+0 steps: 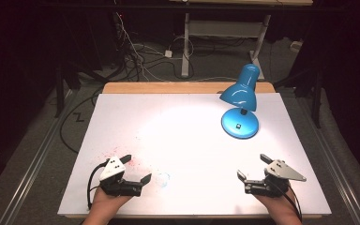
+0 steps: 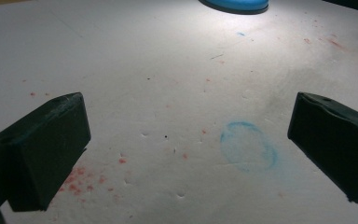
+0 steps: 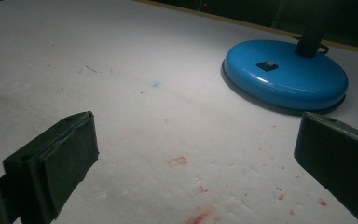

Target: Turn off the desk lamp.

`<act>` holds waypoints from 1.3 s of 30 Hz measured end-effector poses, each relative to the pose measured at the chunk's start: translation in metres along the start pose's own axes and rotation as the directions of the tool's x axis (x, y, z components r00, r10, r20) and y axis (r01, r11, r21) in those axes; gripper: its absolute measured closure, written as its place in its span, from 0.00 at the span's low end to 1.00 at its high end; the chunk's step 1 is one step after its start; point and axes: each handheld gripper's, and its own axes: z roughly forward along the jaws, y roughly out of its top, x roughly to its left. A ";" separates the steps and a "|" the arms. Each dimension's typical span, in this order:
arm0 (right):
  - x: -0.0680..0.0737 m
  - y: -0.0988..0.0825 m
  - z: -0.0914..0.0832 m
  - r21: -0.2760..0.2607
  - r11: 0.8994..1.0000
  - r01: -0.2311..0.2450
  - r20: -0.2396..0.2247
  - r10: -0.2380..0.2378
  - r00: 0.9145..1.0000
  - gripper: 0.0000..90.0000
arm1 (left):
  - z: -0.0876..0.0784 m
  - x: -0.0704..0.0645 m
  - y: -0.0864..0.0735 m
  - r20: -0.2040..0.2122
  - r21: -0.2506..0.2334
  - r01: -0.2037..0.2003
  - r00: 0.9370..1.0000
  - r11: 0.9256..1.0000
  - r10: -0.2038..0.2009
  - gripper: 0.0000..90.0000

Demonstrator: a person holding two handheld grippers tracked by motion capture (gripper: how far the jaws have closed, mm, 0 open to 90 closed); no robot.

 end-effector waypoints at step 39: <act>-0.007 -0.001 -0.005 0.040 0.999 -0.021 -0.009 0.022 1.000 0.60 | 0.000 0.002 -0.001 0.003 -0.003 0.008 1.000 1.000 -0.008 0.00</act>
